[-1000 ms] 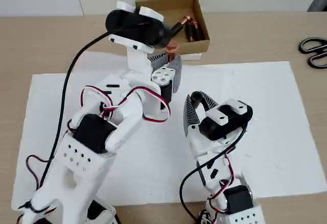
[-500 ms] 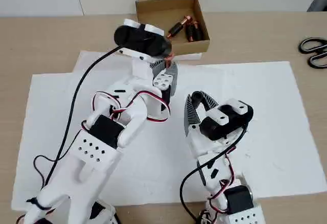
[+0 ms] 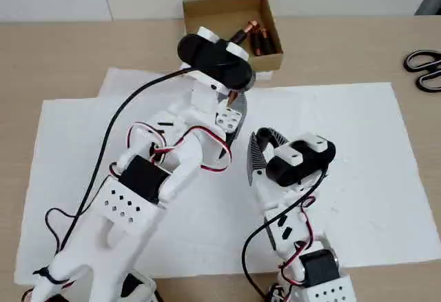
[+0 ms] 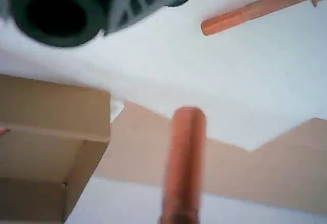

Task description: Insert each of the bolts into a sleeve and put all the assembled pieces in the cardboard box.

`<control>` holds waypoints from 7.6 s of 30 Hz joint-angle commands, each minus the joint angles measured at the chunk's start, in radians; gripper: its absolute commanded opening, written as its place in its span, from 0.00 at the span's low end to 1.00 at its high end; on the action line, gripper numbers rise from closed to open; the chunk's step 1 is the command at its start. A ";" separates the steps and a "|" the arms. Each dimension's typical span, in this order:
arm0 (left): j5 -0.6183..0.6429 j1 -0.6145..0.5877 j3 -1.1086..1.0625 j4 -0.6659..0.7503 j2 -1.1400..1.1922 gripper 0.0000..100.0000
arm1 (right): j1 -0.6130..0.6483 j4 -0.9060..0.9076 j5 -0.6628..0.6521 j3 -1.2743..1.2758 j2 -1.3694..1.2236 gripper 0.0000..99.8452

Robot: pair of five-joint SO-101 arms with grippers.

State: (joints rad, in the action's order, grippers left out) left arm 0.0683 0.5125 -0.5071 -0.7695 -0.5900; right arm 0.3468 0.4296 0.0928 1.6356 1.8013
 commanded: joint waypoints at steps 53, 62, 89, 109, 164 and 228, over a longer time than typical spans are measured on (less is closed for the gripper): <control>0.233 0.107 -0.143 0.153 -0.180 0.01 | 0.068 -0.033 0.014 -0.020 0.015 0.00; 0.233 0.107 -0.176 0.167 -0.180 0.01 | 0.070 -0.033 0.014 -0.020 0.015 0.00; 0.229 0.109 -0.229 0.196 -0.183 0.01 | 0.091 -0.033 0.014 -0.020 0.015 0.00; 0.121 0.147 -0.255 0.164 -0.180 0.01 | 0.090 -0.033 0.012 -0.020 0.015 0.00; -0.021 0.078 -0.077 -0.164 -0.189 0.15 | 0.090 -0.033 0.011 -0.020 0.016 0.00; -0.083 -1.162 0.133 -0.835 -0.267 0.15 | -0.114 -0.116 -0.055 -2.630 -2.643 0.01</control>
State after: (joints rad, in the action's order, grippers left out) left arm -0.0238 -0.6475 -0.4181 -1.5965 -0.8339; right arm 0.2394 0.3422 0.0453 -0.7948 -0.7656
